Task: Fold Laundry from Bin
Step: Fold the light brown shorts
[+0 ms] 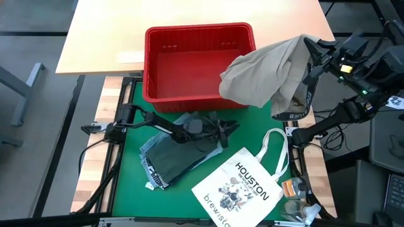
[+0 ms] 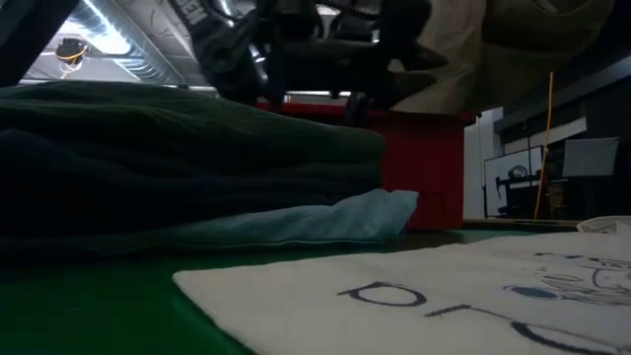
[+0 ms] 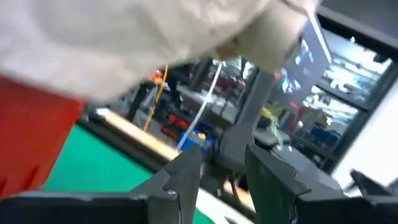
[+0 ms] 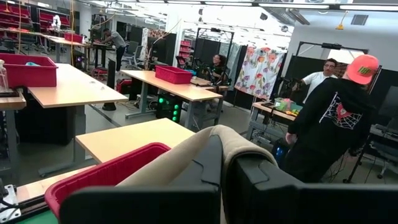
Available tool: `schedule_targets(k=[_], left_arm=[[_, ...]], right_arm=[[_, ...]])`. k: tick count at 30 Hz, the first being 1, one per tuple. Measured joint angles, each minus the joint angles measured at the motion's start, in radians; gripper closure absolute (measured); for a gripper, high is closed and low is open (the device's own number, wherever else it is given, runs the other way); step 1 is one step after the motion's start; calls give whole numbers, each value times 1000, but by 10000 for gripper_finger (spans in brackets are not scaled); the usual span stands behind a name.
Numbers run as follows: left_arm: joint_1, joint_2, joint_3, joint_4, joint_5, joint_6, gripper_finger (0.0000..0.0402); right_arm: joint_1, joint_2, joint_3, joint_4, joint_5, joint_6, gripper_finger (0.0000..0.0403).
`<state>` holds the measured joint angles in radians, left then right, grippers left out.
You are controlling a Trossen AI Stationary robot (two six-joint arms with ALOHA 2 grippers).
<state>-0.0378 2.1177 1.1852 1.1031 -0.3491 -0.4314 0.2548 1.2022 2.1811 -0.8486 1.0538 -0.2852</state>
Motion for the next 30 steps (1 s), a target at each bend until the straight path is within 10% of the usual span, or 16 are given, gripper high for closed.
schedule_targets(k=[30], left_arm=[[177, 37, 149, -258, 81, -198, 280]], right_arm=[[0, 0, 0, 1, -58, 0, 394]])
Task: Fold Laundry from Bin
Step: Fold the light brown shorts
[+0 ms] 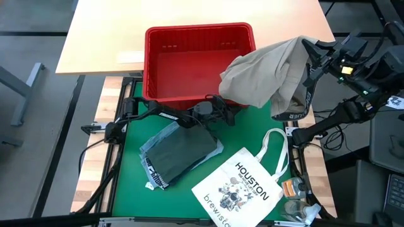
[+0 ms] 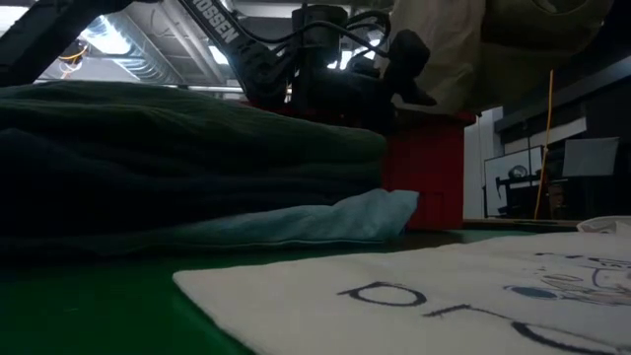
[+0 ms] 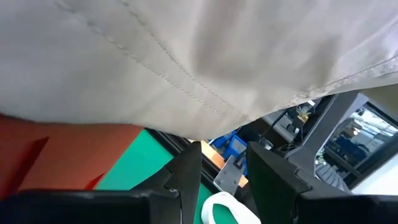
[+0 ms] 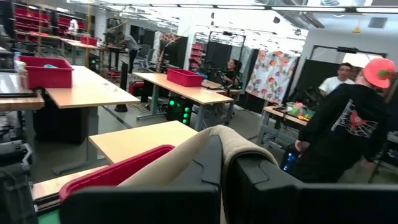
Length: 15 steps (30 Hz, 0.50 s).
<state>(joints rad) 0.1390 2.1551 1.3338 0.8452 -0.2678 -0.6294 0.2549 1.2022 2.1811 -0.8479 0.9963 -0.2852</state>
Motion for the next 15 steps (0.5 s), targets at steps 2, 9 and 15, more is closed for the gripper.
schedule_targets(k=[2, 9, 15], left_arm=[[1, 0, 0, 0, 1, 2, 280], [6, 0, 0, 0, 17, 2, 280], [-7, 0, 0, -15, 36, 11, 280]], right_arm=[[0, 0, 0, 0, -23, 0, 394], [0, 6, 0, 1, -70, 0, 394], [0, 25, 0, 33, -105, -14, 394]])
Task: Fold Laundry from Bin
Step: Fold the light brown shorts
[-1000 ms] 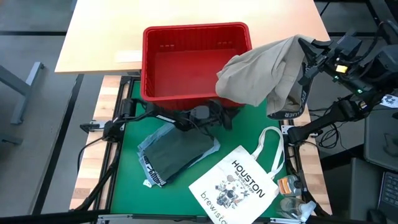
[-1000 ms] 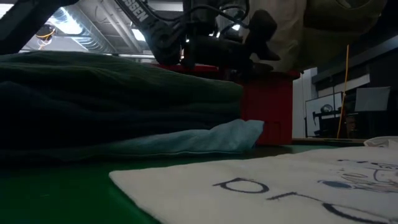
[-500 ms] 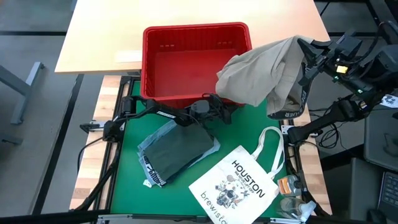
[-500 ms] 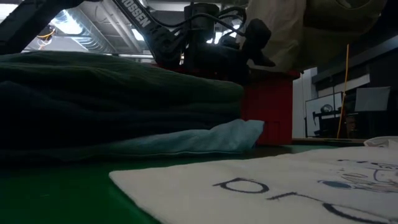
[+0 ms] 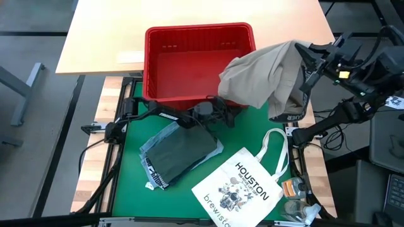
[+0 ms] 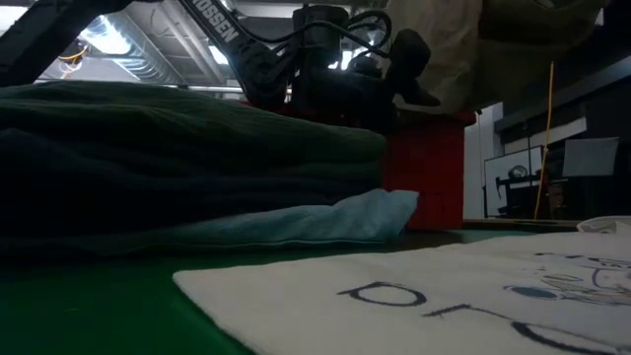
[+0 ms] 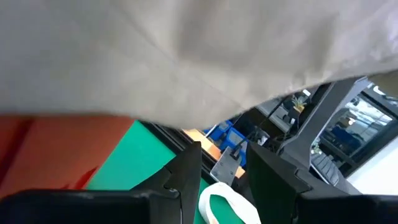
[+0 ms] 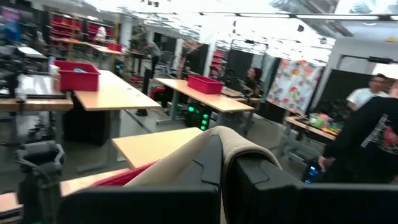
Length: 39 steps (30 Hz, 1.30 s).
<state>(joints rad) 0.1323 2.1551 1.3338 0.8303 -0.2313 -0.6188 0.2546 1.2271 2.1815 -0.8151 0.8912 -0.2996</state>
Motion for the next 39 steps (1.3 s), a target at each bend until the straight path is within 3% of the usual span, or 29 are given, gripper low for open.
schedule_targets(k=[10, 18, 25, 39], left_arm=[[-13, 0, 0, -2, 9, 3, 280], [-35, 0, 0, 12, 13, 134, 280], [-48, 0, 0, 12, 12, 96, 280], [-77, 0, -1, 55, 70, 231, 280]], right_arm=[[0, 2, 0, 13, -114, 0, 394], [0, 1, 0, 51, -134, -1, 394], [0, 1, 0, 116, -256, -1, 394], [0, 1, 0, 110, -257, -1, 394]])
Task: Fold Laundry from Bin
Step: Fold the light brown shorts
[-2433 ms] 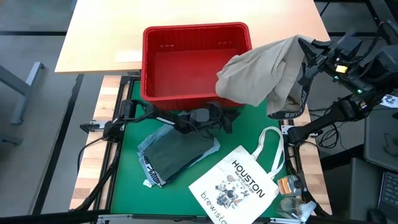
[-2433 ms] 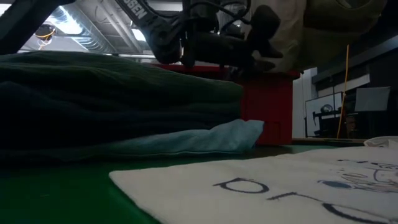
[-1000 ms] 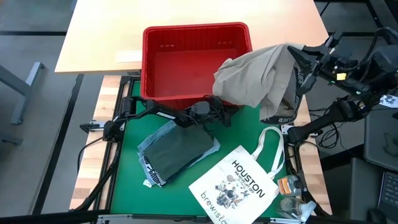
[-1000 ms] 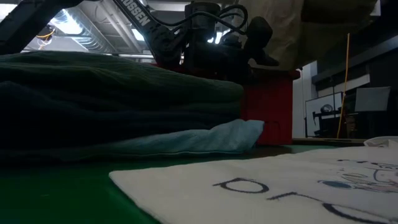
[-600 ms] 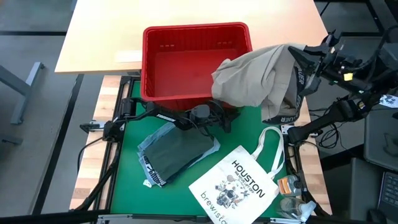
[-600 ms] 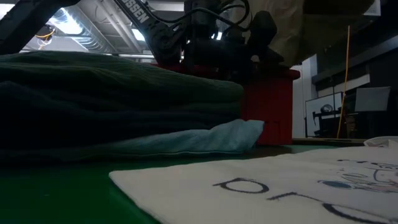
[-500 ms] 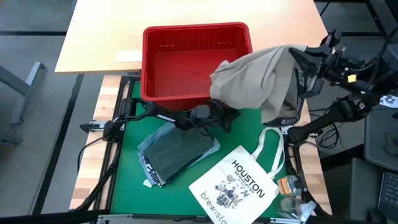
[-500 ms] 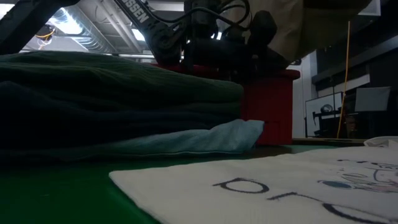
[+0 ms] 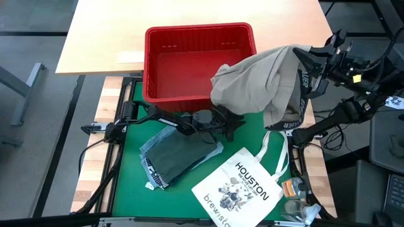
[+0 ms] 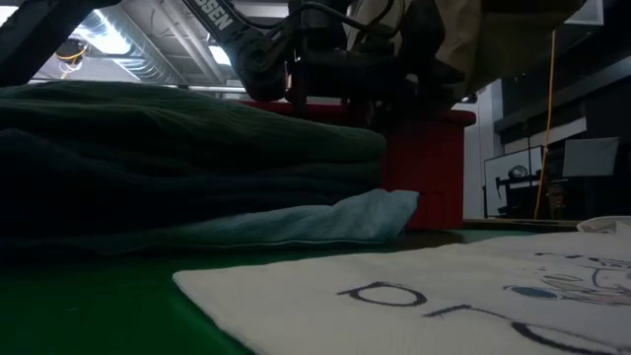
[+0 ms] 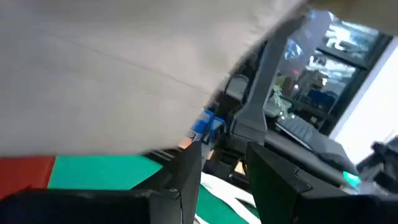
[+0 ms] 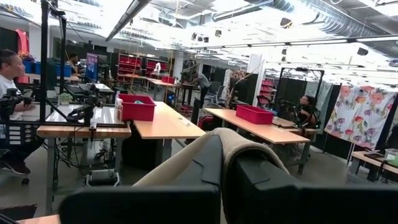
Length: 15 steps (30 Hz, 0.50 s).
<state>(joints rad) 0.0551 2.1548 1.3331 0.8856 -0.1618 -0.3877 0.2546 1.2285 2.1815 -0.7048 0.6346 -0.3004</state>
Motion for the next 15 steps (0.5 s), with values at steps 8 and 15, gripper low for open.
schedule_targets(k=[8, 15], left_arm=[[-10, -2, 0, 72, -74, 33, 280], [-11, -1, -1, -52, -98, -107, 280]], right_arm=[[0, 0, 0, 0, 0, 0, 394], [0, 0, 0, 0, 0, 0, 394]])
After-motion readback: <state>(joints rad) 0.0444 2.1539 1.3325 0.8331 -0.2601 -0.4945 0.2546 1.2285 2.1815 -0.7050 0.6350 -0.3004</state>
